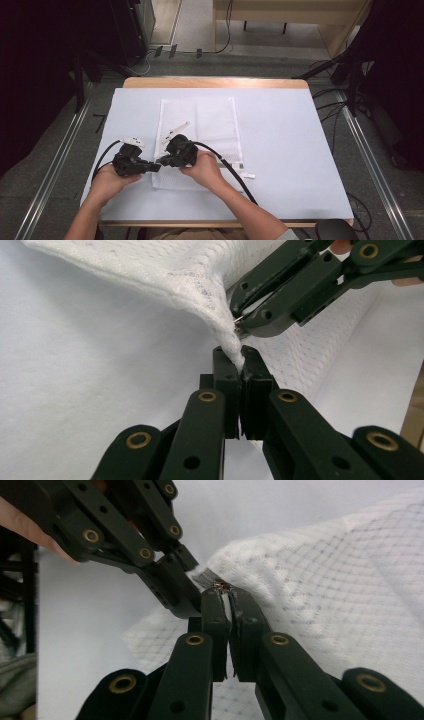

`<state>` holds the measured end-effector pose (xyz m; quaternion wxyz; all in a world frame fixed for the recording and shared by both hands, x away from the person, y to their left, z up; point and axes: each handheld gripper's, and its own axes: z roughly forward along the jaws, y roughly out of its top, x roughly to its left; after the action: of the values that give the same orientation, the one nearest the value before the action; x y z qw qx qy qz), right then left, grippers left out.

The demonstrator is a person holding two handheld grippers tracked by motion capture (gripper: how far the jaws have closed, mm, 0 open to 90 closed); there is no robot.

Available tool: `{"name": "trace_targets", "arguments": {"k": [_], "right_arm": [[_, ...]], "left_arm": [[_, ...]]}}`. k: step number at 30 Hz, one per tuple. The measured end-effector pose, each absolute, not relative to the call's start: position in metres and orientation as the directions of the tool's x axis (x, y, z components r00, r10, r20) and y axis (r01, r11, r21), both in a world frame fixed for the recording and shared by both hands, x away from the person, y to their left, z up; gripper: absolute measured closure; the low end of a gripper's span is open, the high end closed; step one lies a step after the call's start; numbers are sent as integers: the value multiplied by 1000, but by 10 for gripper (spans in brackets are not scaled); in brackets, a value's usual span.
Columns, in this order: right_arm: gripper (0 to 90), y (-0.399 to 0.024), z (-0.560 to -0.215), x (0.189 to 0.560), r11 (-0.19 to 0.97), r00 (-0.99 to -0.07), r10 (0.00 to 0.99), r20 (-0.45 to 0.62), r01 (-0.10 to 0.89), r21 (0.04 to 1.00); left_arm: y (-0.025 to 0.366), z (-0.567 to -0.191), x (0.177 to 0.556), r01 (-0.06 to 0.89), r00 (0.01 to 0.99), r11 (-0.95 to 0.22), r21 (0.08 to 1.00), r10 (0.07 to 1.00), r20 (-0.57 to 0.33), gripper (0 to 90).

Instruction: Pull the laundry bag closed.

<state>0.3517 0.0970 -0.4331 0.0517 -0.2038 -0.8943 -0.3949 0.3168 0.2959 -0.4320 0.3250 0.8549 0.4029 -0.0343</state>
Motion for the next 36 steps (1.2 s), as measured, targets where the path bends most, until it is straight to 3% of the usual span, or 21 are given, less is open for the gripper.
{"name": "trace_targets", "arguments": {"k": [15, 21, 25, 29, 36], "right_arm": [[888, 92, -438, 350, 618, -920, 321, 224, 383, 686], [889, 87, -440, 349, 648, -924, 350, 154, 357, 672], [888, 68, -448, 360, 610, -884, 406, 233, 451, 651], [887, 66, -446, 359, 624, -894, 407, 189, 423, 657], [885, 65, -446, 359, 623, -898, 390, 202, 419, 660]], "left_arm": [[299, -432, 314, 708, 679, -468, 529, 657, -327, 896], [306, -429, 313, 715, 669, -447, 538, 663, -337, 898], [315, -430, 313, 720, 662, -418, 554, 654, -366, 894], [312, -431, 314, 713, 665, -419, 562, 658, -353, 889], [314, -432, 313, 713, 661, -417, 564, 668, -342, 885]]}}
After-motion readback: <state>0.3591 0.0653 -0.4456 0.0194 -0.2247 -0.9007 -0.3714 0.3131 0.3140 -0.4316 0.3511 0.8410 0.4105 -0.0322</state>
